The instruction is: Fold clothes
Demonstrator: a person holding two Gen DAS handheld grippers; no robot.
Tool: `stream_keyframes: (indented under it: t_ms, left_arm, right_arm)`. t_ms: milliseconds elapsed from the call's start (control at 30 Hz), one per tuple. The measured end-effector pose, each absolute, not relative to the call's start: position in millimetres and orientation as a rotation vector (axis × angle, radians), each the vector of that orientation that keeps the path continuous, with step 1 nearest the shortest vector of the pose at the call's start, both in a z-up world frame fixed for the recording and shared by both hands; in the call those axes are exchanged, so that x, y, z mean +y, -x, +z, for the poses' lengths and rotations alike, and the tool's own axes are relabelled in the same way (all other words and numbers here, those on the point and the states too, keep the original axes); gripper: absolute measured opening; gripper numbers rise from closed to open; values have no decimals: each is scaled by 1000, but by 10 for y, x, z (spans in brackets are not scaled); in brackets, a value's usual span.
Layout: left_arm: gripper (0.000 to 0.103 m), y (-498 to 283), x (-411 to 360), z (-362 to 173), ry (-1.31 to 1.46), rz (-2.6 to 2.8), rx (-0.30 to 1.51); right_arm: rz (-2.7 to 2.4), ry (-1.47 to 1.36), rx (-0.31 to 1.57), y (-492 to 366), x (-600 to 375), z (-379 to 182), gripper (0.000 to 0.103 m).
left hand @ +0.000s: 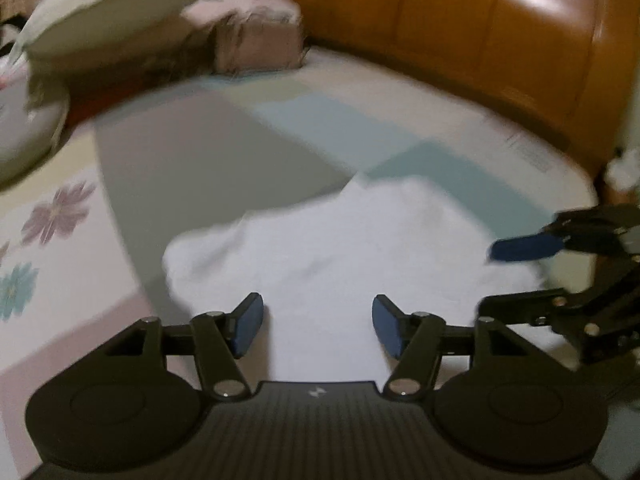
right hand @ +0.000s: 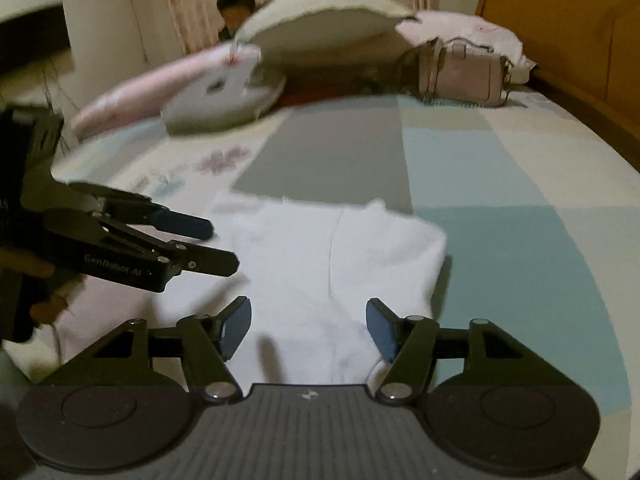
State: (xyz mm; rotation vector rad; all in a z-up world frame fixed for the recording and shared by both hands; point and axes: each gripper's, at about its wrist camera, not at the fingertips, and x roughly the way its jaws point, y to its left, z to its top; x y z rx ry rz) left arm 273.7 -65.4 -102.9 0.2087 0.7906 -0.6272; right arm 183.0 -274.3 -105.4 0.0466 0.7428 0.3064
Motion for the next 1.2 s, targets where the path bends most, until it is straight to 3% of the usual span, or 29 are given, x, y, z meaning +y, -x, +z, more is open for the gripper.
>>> stream_keyframes:
  t_ms: [233,333,467,667,800,1033,1200]
  left_arm:
    - [63,-2453,-669,-928,-267,-522,772]
    - [72,-2347,-624,-834,-247,-468,776]
    - [78,-2239,-481,-751,-196,-401,786]
    - [78,-2109,-353,-746,-141,-370,809]
    - [78,-2042,-317,-719,-139,-359,805]
    - [84,-1914,-321,-662,-126,-345,795]
    - [84,-1820,-323,-622,-116,-335,787]
  right_arm:
    - [300,78,744,-1576,-2673,-1073,76]
    - [290,66,706,-1615,-2733,-920,77]
    - [275,68,681,-1928,-2732,-815,78]
    - [251,76,770,-2578,-2549,-1110,79]
    - [227,63,800,-2735,-2531,-1171,85]
    - [269,103,703,-2000,-2389,-792,89]
    - [235,162,701,-1659,-2241,-975,92]
